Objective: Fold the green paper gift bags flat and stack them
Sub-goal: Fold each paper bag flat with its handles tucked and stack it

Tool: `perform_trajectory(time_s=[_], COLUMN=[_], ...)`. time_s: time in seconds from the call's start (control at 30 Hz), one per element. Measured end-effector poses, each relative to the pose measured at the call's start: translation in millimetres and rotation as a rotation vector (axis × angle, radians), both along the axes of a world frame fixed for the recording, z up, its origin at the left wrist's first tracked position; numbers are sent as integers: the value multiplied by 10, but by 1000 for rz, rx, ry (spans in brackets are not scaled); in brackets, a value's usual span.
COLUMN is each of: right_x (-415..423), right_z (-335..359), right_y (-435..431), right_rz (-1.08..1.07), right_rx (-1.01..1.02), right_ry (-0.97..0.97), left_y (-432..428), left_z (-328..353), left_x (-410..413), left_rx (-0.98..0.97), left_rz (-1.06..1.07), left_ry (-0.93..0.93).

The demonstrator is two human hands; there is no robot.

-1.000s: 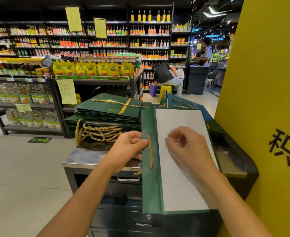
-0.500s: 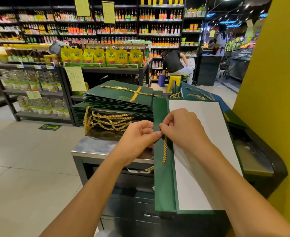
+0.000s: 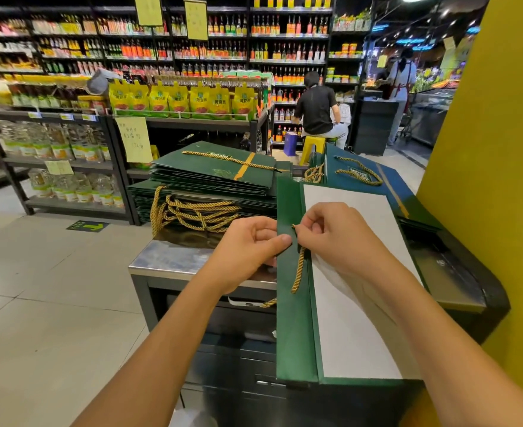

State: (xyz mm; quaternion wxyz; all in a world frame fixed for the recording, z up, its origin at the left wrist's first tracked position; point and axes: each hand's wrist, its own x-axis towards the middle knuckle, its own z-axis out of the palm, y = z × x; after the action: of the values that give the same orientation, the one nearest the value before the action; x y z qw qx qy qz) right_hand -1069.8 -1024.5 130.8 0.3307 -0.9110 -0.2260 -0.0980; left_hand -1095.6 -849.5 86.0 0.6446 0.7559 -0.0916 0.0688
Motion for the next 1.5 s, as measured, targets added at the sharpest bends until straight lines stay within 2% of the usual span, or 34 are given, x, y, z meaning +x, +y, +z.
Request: perform_trajectory(time_s=[0.2,0.37,0.43,0.53,0.63,0.7,0.8,0.9,1.0,1.17,1.4,1.5], right_x=[-33,5,35,60,51,-1,-117,-185,-168,-183,-135,-102], right_z=[-47,-120,-134,-108,-91,-95,-172,-316,-449,-517,-439,-447], right_y=[-223,-394,-420,-452,-481,-490,-510,-474,-437,-432,-519,-531], right_rz=[37,182,258,285,179,107,188,335,343,325,81,84], right_rx=[522,756,773,696,551,525,489,251,90,199,781,865], right_ry=[215,338,377,356,236,149,47,41,-40,-58,60,133], left_y=[-5,5,4,-4,-6,-5,-10,6,14,7,4,2], left_z=[22,46,58,75,73,68,62,45,22,6,5,14], left_x=[-2,-4,-14,-20,-1,9,15,16,18,20,11,6], left_rx=[-8,-70,-86,-102,-110,-115,-116,-100,-84,-89,-56,-54], left_rz=[11,-28,-30,-12,5,10,14,19,15,-1,11,7], left_ry=[27,69,77,100,114,113,106,94,83,77,56,49])
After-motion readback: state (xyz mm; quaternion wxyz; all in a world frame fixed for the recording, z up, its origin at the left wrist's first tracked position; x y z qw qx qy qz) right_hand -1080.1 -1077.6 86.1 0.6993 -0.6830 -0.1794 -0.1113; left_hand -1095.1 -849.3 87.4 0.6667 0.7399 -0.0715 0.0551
